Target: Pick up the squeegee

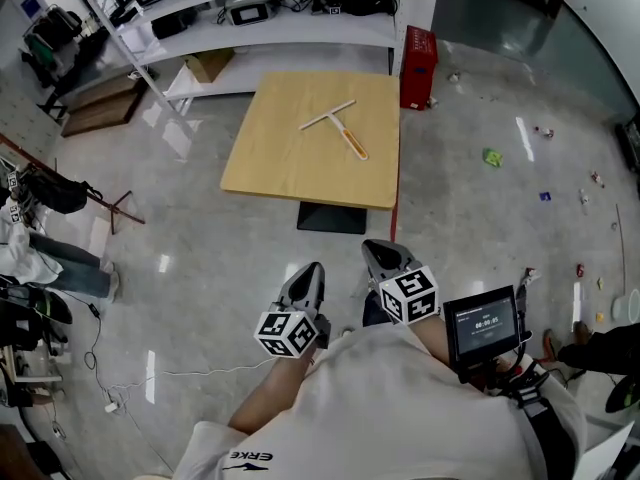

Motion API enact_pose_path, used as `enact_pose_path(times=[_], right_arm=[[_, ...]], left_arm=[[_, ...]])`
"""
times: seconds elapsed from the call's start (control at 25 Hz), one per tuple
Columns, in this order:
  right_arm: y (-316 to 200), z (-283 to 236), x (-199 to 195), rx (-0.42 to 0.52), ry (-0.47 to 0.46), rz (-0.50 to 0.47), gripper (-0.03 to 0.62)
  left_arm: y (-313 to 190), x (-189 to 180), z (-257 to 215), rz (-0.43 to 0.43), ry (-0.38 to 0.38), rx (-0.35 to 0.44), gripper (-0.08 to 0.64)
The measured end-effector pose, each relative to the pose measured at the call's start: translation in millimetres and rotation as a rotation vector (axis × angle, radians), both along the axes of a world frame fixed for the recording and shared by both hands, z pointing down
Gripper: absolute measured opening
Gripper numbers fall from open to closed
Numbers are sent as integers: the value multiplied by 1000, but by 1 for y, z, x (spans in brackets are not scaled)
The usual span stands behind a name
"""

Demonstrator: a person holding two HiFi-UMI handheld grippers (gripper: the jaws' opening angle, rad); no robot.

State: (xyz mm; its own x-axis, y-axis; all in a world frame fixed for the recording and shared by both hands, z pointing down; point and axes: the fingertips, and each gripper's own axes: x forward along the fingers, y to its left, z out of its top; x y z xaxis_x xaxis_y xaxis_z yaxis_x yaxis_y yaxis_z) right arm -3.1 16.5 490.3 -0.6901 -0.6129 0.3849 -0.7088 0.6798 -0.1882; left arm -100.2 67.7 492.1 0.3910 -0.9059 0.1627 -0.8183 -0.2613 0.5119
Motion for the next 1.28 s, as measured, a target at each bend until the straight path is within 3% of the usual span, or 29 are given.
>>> enact_pose_path(times=[0.24, 0.56, 0.8, 1.28], right_arm=[[-84, -4, 4, 12, -12, -8, 6], [-138, -14, 13, 11, -12, -6, 6], [-203, -14, 38, 5, -5, -31, 6], [-261, -1, 48, -14, 0, -55, 6]], left_arm=[[-85, 9, -6, 21, -17, 15, 3], [-148, 26, -20, 76, -28, 19, 3], [-216, 50, -23, 59, -44, 6, 3], [-270, 53, -20, 36, -103, -41, 3]])
